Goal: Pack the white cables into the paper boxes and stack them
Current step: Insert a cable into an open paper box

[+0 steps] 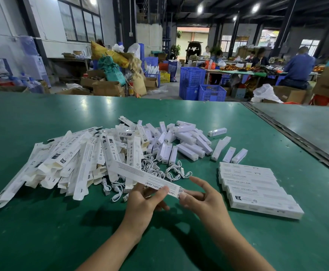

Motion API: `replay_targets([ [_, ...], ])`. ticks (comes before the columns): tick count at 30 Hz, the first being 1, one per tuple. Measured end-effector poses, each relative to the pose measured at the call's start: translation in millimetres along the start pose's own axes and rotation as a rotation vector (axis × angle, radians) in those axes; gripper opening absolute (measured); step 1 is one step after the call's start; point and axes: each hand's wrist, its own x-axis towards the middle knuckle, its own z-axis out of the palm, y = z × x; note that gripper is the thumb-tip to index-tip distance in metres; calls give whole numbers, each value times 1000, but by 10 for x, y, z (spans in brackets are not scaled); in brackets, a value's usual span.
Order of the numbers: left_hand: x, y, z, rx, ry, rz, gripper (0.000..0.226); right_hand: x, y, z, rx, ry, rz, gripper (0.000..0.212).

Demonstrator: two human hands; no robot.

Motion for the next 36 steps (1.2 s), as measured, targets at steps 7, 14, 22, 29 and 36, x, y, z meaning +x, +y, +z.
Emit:
replay_targets([
  [7, -3, 11, -9, -16, -34, -32, 29, 2, 13, 26, 96, 82, -11, 35],
  [14, 56, -24, -59, -29, 8, -77, 45, 25, 42, -3, 117, -36, -43, 28],
  [22, 73, 7, -107, -56, -19, -122, 57, 30, 13, -38, 0, -25, -109, 24],
  [29, 25, 13, -57, -38, -180, -179, 30, -23, 59, -12, -360, 49, -291, 29],
  [36, 13, -33, -14, 132, -146, -91, 92, -45, 74, 4, -574, 66, -384, 29],
])
